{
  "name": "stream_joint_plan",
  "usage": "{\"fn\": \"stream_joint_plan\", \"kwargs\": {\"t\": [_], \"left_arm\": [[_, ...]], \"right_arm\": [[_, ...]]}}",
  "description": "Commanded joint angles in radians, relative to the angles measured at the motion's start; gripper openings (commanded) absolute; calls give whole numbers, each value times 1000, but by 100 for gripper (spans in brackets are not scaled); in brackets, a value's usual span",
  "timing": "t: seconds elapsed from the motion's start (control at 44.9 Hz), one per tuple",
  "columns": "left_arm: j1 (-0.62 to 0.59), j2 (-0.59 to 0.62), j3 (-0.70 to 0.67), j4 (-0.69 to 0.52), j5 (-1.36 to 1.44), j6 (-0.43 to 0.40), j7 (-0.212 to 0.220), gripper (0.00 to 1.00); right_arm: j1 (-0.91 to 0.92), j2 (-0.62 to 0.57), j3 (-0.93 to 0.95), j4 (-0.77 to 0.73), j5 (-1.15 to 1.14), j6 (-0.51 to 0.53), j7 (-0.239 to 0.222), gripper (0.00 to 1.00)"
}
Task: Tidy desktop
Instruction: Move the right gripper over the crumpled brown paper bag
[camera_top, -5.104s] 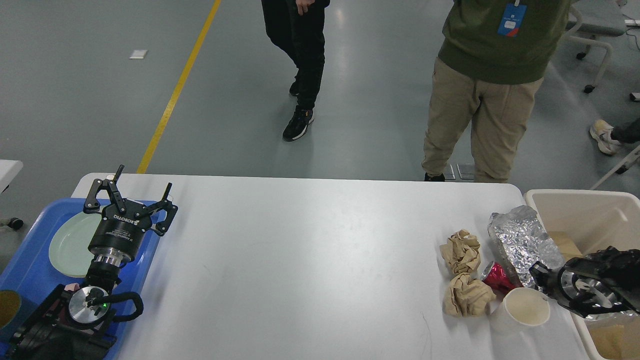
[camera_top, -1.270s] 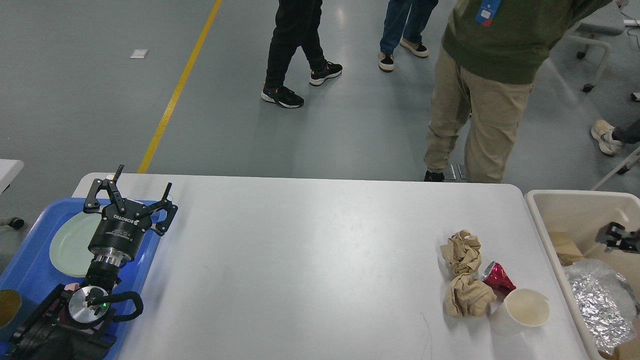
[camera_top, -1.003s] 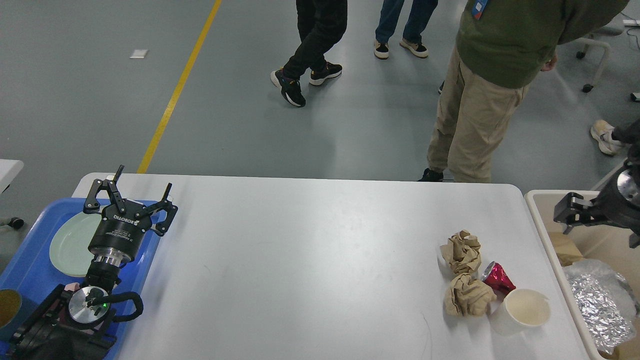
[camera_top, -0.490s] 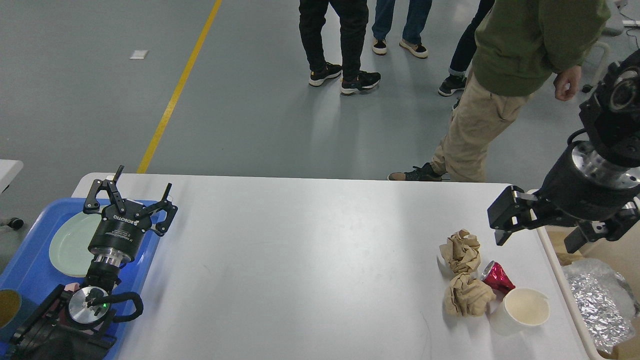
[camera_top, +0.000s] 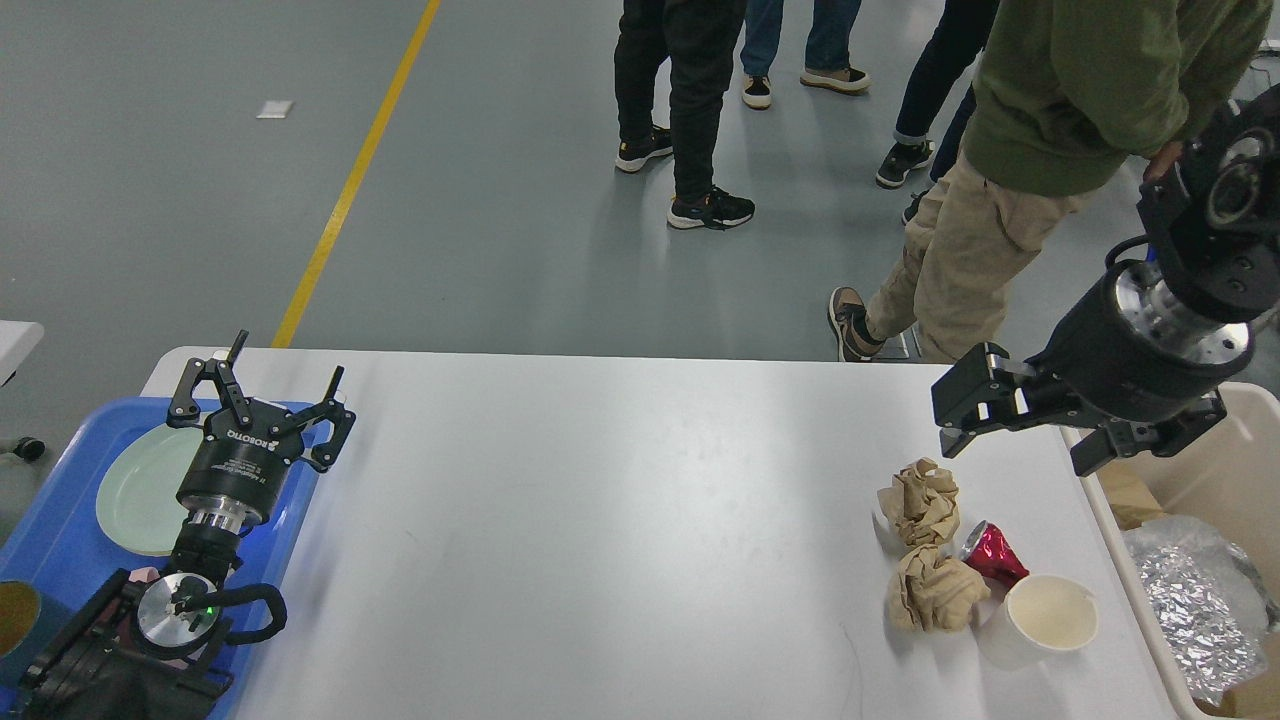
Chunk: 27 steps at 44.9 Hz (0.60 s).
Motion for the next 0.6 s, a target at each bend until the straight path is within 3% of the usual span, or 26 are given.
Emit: {"fn": "stream_joint_plan", "kwargs": {"t": [0.0,0.334,0.579], "left_arm": [[0,0,0,0,0,-1,0,96],[0,0,0,0,0,-1,0,96],[-2,0,0,0,0,-1,0,96]], "right_arm": [[-1,1,18,-18,1,0,1,100],[-44,1,18,-22,2,0,1,100],[-286,21,85,-87,8,-93,1,100]]}}
